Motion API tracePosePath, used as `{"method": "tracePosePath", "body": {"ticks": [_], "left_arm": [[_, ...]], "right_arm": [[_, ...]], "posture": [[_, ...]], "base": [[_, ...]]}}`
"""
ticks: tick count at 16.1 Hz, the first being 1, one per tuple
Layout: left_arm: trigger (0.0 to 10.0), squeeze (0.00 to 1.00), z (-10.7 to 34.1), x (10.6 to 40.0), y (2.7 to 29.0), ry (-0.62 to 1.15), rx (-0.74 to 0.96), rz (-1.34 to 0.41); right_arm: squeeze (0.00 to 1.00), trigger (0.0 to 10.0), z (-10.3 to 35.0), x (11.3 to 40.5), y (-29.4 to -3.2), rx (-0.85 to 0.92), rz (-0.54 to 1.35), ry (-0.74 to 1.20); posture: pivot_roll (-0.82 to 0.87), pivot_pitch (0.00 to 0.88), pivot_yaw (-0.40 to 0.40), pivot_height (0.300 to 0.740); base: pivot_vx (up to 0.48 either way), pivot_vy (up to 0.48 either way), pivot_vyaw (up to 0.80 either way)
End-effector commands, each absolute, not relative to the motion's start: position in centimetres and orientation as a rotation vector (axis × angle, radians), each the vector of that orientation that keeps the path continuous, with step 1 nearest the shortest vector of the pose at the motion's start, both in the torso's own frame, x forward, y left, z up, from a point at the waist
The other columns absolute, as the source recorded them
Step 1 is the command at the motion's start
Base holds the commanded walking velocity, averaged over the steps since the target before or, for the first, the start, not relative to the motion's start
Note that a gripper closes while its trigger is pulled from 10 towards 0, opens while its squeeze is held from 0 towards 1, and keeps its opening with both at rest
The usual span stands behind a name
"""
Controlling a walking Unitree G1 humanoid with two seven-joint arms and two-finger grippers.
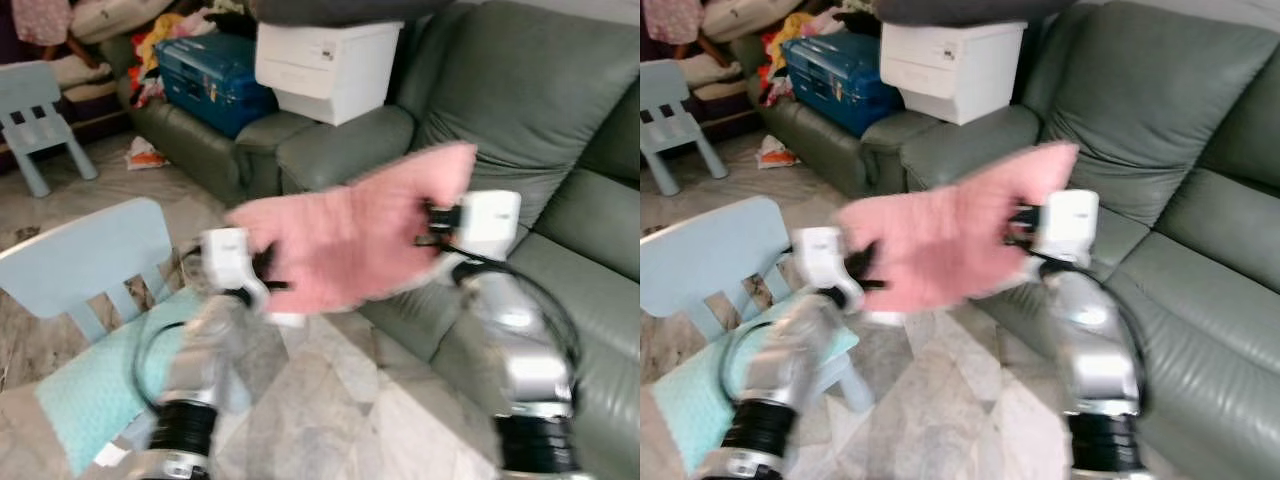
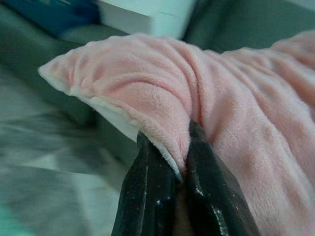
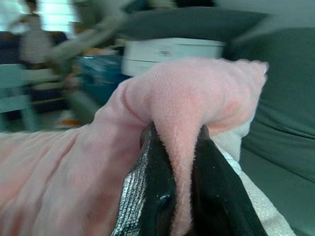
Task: Move the pillow to the sofa
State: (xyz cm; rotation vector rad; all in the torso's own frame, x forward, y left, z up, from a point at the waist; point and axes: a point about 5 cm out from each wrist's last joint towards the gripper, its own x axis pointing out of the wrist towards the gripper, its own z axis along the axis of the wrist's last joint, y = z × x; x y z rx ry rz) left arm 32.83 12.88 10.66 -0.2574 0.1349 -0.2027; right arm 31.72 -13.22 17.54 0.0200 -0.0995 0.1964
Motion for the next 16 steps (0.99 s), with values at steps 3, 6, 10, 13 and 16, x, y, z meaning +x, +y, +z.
{"method": "tracePosePath", "body": {"ticks": [3, 6, 10, 13, 16], "left_arm": [[10.0, 0.0, 11.15, 32.97, 11.76, 0.107, -0.253, -0.233], [10.0, 0.0, 11.13, 32.93, 11.66, 0.105, -0.254, -0.24], [10.0, 0.0, 11.26, 32.83, 11.35, 0.09, -0.28, -0.262], [10.0, 0.0, 11.26, 32.77, 11.29, 0.086, -0.294, -0.249], [10.0, 0.0, 11.16, 32.67, 11.11, 0.098, -0.297, -0.276]], "right_arm": [[0.0, 10.0, 18.59, 31.94, -13.49, 0.002, 0.196, -0.14], [0.0, 10.0, 18.58, 31.94, -13.41, 0.002, 0.194, -0.14], [0.0, 10.0, 18.47, 31.78, -13.4, 0.002, 0.193, -0.137], [0.0, 10.0, 18.5, 31.76, -13.5, -0.001, 0.191, -0.137], [0.0, 10.0, 18.5, 31.71, -13.49, -0.002, 0.193, -0.135]], "posture": [[-0.2, 0.0, 0.006, 0.74], [-0.2, 0.0, 0.008, 0.74], [-0.2, 0.0, 0.007, 0.74], [-0.21, 0.0, 0.006, 0.74], [-0.21, 0.0, 0.004, 0.74]], "base": [[0.0, 0.0, -0.2], [0.0, 0.0, -0.8], [0.0, 0.0, -0.8], [0.0, 0.0, -0.8], [0.0, 0.0, -0.8]]}}
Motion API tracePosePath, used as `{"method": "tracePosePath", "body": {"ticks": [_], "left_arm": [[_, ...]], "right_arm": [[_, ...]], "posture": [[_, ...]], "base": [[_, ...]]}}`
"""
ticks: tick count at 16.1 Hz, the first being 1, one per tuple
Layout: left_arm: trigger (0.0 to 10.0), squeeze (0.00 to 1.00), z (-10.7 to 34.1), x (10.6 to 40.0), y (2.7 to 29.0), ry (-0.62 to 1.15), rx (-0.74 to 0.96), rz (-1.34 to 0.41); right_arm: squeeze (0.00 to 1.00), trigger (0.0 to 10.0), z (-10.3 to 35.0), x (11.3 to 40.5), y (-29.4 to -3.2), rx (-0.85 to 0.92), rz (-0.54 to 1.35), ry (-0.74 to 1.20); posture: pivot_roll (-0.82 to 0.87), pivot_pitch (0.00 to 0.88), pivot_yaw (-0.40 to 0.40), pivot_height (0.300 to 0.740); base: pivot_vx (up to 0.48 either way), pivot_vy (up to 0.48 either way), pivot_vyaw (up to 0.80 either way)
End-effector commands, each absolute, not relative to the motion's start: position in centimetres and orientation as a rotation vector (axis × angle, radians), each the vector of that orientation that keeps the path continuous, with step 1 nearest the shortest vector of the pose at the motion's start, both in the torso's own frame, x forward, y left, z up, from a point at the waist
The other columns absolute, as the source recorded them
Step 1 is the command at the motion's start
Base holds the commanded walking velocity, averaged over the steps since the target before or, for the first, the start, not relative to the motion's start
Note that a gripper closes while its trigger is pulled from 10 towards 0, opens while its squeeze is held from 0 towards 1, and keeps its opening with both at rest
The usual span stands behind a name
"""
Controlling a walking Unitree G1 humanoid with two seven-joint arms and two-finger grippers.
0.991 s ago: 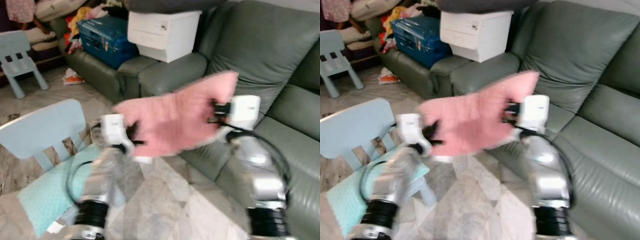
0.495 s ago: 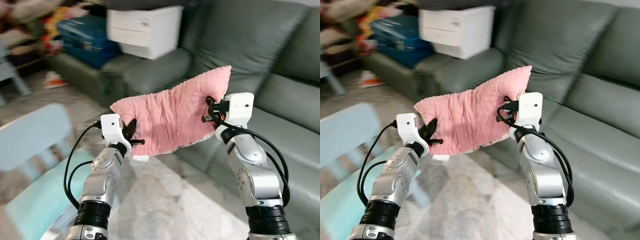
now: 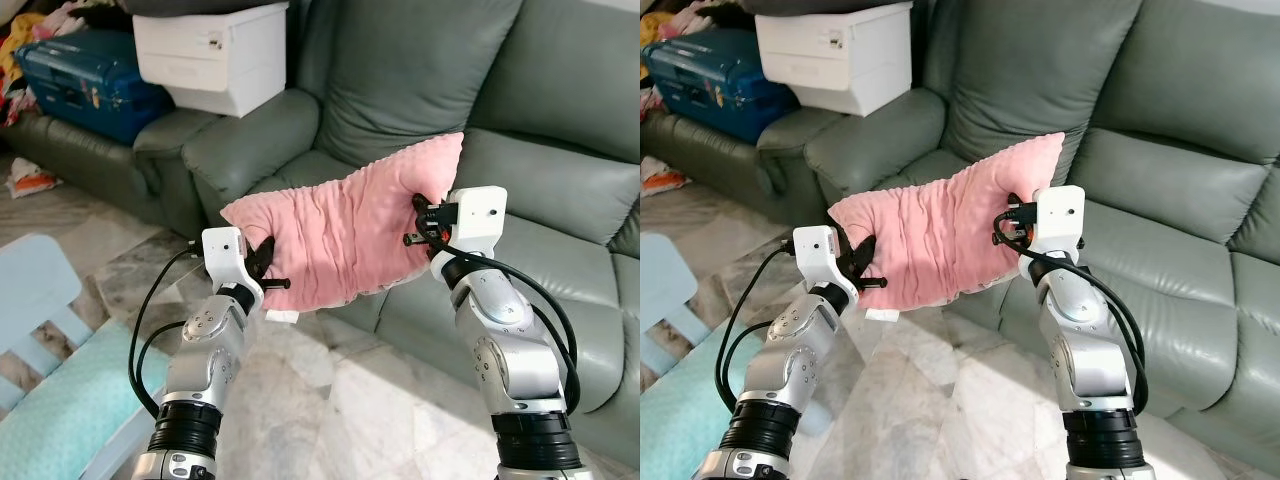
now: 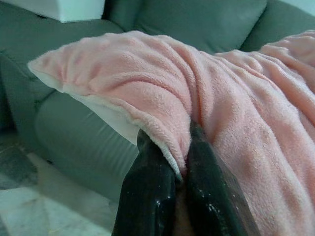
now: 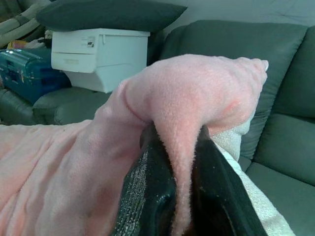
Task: Move the pillow to the sofa
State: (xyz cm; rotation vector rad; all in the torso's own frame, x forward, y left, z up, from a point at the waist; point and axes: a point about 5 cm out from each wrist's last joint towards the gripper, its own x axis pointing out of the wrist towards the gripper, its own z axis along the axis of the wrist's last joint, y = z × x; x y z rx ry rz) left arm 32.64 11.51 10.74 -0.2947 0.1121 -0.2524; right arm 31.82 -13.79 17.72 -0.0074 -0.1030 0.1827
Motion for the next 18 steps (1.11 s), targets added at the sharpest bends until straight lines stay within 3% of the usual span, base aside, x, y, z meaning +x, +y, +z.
{"method": "tracePosePath", "body": {"ticks": [1, 7, 10, 18], "left_arm": [[10.0, 0.0, 11.14, 32.59, 10.89, 0.101, -0.306, -0.298], [10.0, 0.0, 10.94, 32.27, 10.23, 0.112, -0.32, -0.323], [10.0, 0.0, 10.94, 32.19, 10.13, 0.112, -0.331, -0.34], [10.0, 0.0, 11.01, 32.12, 9.9, 0.11, -0.337, -0.359]], "right_arm": [[0.0, 10.0, 18.5, 31.68, -13.53, -0.003, 0.194, -0.134], [0.0, 10.0, 18.49, 31.64, -13.59, -0.008, 0.198, -0.13], [0.0, 10.0, 18.42, 31.59, -13.48, -0.015, 0.205, -0.128], [0.0, 10.0, 18.42, 31.64, -13.59, -0.016, 0.204, -0.125]], "posture": [[-0.21, 0.001, 0.001, 0.74], [-0.22, 0.005, -0.004, 0.74], [-0.22, 0.006, -0.005, 0.74], [-0.22, 0.0, -0.005, 0.74]], "base": [[0.0, 0.0, -0.8], [0.0, 0.0, -0.8], [0.0, -0.082, 0.0], [0.0, -0.452, 0.0]]}}
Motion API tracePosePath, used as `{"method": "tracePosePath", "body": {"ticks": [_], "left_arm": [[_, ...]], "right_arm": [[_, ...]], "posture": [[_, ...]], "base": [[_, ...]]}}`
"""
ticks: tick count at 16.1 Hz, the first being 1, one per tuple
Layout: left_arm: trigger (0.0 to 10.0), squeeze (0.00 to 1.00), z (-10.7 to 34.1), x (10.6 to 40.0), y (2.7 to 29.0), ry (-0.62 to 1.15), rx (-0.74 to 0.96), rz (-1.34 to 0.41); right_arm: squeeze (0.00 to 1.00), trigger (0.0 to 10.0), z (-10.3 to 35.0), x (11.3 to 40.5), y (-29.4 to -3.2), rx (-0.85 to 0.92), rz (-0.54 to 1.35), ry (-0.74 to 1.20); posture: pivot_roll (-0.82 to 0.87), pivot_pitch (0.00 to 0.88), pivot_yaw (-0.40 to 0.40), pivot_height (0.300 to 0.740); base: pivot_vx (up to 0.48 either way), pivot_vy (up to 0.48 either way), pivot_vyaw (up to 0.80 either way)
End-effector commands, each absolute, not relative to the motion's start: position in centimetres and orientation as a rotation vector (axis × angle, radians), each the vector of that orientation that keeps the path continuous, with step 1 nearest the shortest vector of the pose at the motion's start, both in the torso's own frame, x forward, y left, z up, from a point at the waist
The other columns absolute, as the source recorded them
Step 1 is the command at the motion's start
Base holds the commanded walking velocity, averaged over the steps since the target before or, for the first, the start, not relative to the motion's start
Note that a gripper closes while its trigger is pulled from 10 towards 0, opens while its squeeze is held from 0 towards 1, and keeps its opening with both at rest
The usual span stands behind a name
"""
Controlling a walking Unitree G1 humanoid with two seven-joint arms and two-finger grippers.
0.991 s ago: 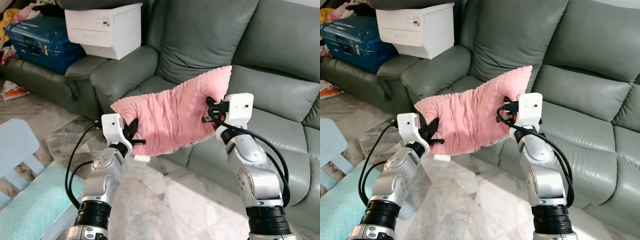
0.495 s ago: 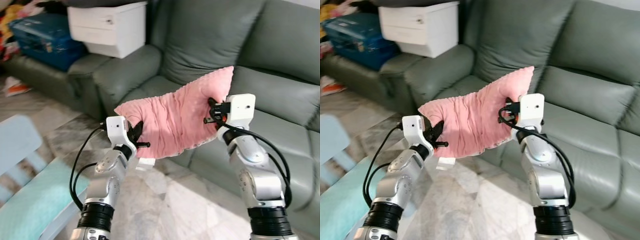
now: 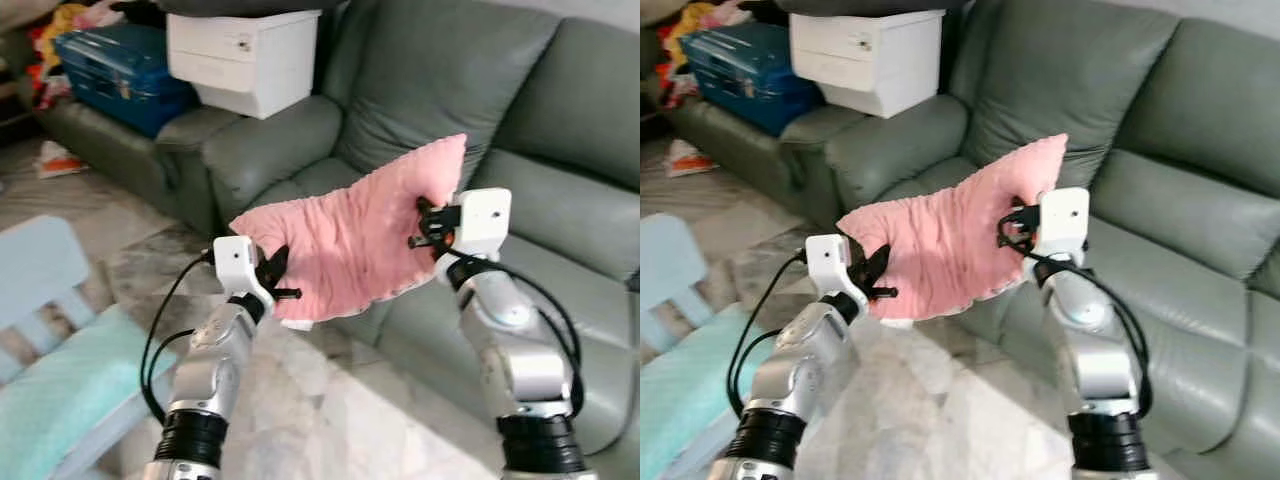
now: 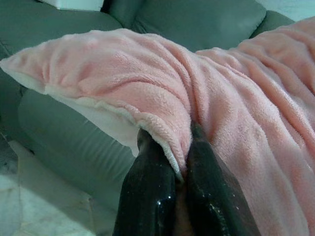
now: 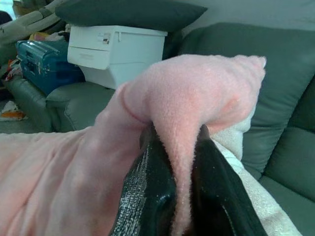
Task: Move the pillow to the sofa
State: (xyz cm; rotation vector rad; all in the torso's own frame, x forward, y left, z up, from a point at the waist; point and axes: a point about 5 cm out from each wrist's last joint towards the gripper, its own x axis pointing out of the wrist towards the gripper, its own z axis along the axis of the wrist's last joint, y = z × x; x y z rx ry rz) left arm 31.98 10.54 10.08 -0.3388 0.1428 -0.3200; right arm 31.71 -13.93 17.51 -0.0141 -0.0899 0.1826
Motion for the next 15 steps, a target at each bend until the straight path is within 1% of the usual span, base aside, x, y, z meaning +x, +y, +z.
{"method": "tracePosePath", "body": {"ticks": [1, 3, 7, 8, 11, 15], "left_arm": [[10.0, 0.0, 11.01, 32.13, 9.92, 0.11, -0.339, -0.358], [10.0, 0.0, 11.01, 32.13, 9.94, 0.111, -0.338, -0.357], [10.0, 0.0, 11.07, 32.09, 9.88, 0.107, -0.342, -0.359], [10.0, 0.0, 11.07, 32.08, 9.86, 0.109, -0.342, -0.36], [10.0, 0.0, 10.99, 32.11, 9.92, 0.113, -0.369, -0.344], [10.0, 0.0, 11.15, 32.24, 10.02, 0.104, -0.363, -0.34]], "right_arm": [[0.0, 10.0, 18.41, 31.64, -13.58, -0.016, 0.204, -0.125], [0.0, 10.0, 18.43, 31.65, -13.58, -0.016, 0.205, -0.126], [0.0, 10.0, 18.44, 31.62, -13.59, -0.016, 0.204, -0.125], [0.0, 10.0, 18.44, 31.61, -13.6, -0.016, 0.203, -0.125], [0.0, 10.0, 18.39, 31.58, -13.69, -0.016, 0.202, -0.121], [0.0, 10.0, 18.37, 31.57, -13.73, -0.017, 0.203, -0.118]], "posture": [[-0.22, 0.0, -0.005, 0.74], [-0.22, 0.0, -0.006, 0.74], [-0.22, 0.0, -0.004, 0.74], [-0.22, 0.0, -0.004, 0.74], [-0.22, 0.002, -0.003, 0.74], [-0.23, 0.001, -0.004, 0.74]], "base": [[0.0, -0.48, 0.0], [0.0, -0.48, 0.0], [0.0, 0.0, 0.0], [0.0, -0.345, 0.0], [0.0, 0.0, 0.0], [0.0, 0.0, 0.0]]}}
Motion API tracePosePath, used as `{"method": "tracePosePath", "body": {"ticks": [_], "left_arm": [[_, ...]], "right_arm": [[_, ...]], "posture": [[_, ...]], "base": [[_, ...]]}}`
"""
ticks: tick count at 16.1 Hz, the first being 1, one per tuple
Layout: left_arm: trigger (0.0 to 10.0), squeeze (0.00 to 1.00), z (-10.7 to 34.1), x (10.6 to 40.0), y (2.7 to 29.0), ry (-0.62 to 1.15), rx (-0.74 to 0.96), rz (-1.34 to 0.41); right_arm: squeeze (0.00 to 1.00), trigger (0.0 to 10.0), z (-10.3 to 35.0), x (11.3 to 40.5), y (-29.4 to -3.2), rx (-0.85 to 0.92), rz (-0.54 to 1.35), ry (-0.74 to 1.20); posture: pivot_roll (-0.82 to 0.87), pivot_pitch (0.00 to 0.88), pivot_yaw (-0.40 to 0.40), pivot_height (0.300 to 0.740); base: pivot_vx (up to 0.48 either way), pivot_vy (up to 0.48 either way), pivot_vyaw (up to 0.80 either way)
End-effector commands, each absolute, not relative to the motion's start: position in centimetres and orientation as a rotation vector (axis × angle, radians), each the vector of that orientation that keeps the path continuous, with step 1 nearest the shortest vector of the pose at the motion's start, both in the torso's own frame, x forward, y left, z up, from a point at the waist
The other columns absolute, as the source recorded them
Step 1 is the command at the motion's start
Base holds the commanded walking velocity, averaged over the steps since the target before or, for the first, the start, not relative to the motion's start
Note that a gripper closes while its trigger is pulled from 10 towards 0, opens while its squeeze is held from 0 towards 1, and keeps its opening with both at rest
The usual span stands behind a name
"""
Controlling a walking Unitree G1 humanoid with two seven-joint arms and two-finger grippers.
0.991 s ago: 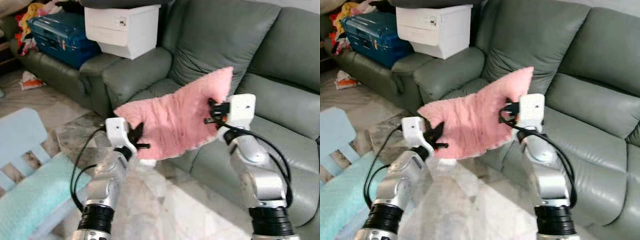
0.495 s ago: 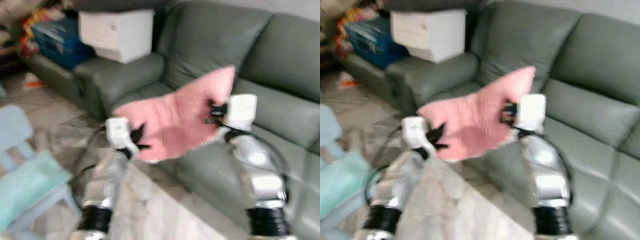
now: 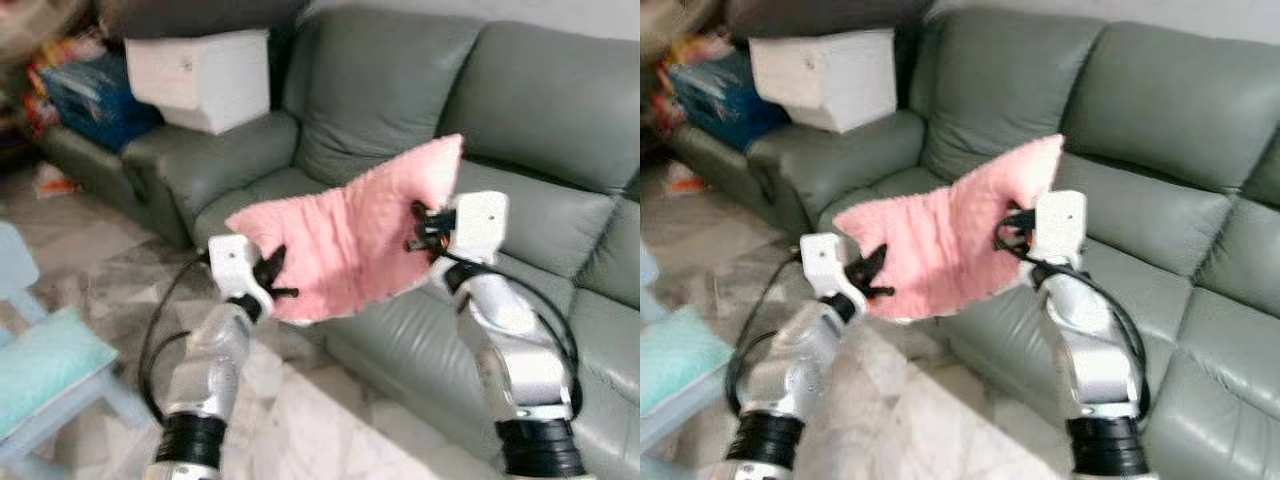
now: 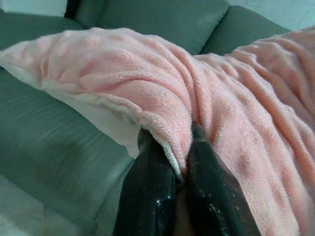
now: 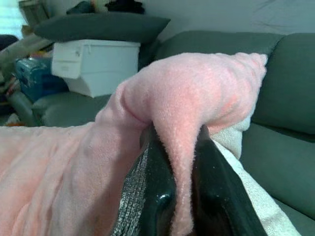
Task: Move the pillow to the sofa
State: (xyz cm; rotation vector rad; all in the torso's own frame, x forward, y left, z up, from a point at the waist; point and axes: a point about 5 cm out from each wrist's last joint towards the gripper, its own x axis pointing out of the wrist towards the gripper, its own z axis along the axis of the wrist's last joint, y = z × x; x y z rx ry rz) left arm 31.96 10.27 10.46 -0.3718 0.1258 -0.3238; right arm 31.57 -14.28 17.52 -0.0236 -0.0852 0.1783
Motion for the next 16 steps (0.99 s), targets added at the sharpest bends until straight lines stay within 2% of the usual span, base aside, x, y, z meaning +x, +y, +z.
{"method": "tracePosePath", "body": {"ticks": [1, 6, 9, 16], "left_arm": [[10.0, 0.0, 11.22, 32.34, 10.15, 0.102, -0.364, -0.333], [10.0, 0.0, 11.73, 32.6, 10.79, 0.066, -0.396, -0.319], [10.0, 0.0, 11.81, 32.49, 10.77, 0.06, -0.404, -0.328], [10.0, 0.0, 11.35, 32.52, 10.42, 0.093, -0.38, -0.323]], "right_arm": [[0.0, 10.0, 18.37, 31.58, -13.73, -0.018, 0.203, -0.118], [0.0, 10.0, 18.34, 31.56, -13.64, -0.016, 0.204, -0.117], [0.0, 10.0, 18.35, 31.55, -13.65, -0.017, 0.205, -0.117], [0.0, 10.0, 18.28, 31.56, -13.58, -0.016, 0.204, -0.113]], "posture": [[-0.23, 0.001, -0.004, 0.74], [-0.23, 0.003, -0.003, 0.74], [-0.23, 0.003, -0.004, 0.74], [-0.23, 0.003, -0.004, 0.74]], "base": [[0.0, 0.0, 0.0], [0.0, 0.0, 0.0], [0.32, 0.175, 0.0], [0.0, 0.0, 0.0]]}}
